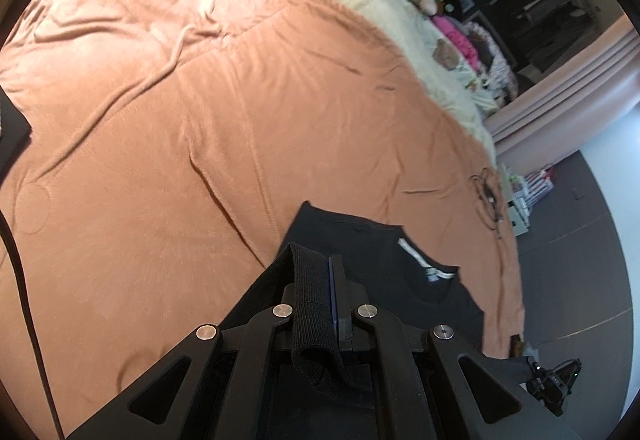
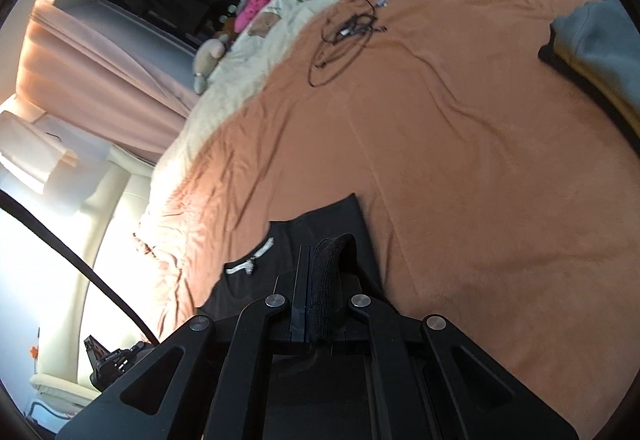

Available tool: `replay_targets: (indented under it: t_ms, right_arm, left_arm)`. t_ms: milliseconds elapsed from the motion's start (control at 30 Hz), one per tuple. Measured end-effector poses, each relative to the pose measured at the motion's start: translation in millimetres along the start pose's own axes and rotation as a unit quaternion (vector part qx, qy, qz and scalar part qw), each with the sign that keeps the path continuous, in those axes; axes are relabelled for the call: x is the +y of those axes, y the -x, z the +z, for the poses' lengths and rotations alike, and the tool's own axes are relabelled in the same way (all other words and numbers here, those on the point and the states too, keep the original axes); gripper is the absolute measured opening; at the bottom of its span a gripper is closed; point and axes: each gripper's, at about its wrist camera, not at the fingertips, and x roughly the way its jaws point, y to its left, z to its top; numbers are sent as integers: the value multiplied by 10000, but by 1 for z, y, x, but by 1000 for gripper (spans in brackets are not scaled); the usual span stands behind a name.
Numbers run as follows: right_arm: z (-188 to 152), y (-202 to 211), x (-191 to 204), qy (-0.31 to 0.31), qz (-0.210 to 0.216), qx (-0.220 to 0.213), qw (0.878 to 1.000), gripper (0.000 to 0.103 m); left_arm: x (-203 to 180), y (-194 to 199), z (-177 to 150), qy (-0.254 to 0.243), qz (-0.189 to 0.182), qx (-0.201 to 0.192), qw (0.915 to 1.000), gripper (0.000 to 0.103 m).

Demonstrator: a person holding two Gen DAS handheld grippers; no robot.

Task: Fold small clothes
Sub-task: 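Lift the hem with both tools and fold it toward the collar, then open both tools and release the folded hem onto the shirt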

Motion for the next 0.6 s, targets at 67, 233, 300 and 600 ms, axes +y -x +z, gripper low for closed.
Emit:
replay_targets:
  t_ms: [67,233,300,600]
  right_arm:
    - [4,-9,1,-5,-74,46,10000,1]
    - [12,-30,-3,-176,-328,223,9991,1]
    - [16,-39,-3,-279,-428,309,9982,1]
    - [36,-49,17,23,-643,350,9973,1]
  left_arm:
    - [5,-15,2,38,106,58,9999,4]
    - [17,-48,6,120,316,179,9993,4]
    - [21,-57,8,180,400,224,9988,4]
    - [15,-83,30,19,689,370,9969,5]
